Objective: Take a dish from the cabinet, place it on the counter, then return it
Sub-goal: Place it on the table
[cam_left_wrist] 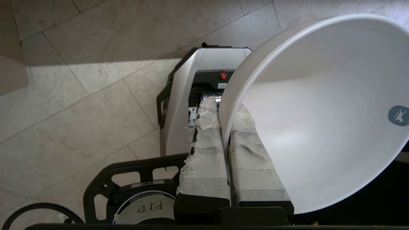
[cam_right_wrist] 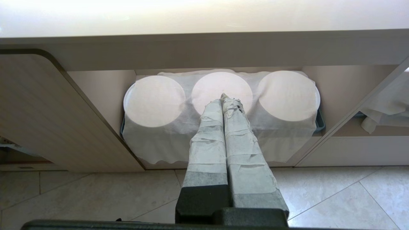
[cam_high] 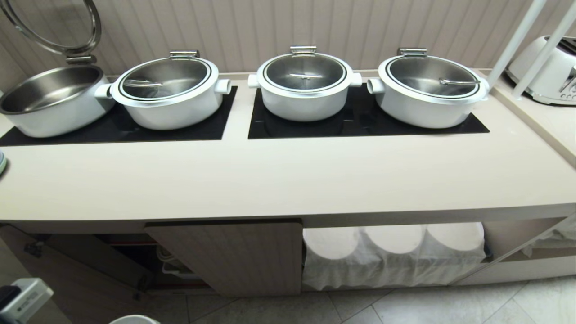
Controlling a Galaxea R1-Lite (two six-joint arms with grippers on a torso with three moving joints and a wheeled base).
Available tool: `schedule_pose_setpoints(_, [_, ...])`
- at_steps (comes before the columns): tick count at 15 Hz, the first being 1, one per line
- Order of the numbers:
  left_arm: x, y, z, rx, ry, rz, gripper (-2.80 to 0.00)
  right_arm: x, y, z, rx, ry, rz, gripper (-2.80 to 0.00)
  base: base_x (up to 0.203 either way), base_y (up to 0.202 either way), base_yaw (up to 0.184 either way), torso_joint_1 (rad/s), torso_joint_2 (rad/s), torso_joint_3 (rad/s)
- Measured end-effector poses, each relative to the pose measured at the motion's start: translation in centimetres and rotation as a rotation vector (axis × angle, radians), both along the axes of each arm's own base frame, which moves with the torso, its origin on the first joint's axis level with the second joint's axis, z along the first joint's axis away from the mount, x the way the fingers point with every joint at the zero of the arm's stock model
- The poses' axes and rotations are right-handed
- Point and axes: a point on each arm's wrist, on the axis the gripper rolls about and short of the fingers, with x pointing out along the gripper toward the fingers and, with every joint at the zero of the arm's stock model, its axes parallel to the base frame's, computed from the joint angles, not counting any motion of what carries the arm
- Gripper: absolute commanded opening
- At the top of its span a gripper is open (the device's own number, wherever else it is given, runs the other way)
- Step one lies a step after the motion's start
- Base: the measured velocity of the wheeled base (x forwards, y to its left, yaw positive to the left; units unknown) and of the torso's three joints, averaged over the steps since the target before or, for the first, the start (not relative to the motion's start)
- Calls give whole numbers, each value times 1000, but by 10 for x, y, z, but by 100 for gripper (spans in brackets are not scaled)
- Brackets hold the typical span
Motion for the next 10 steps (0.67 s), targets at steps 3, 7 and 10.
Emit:
schedule_pose_setpoints(3, [5, -1, 9, 0, -25, 3, -280, 0, 0, 0, 0, 0, 0, -280, 0, 0, 0, 0, 0, 0])
schedule_pose_setpoints(7, [31, -7, 31, 15, -56, 20, -280, 0, 0, 0, 0, 0, 0, -280, 0, 0, 0, 0, 0, 0])
schedule_pose_setpoints(10, [61, -14, 44, 34, -76, 51, -280, 0, 0, 0, 0, 0, 0, -280, 0, 0, 0, 0, 0, 0])
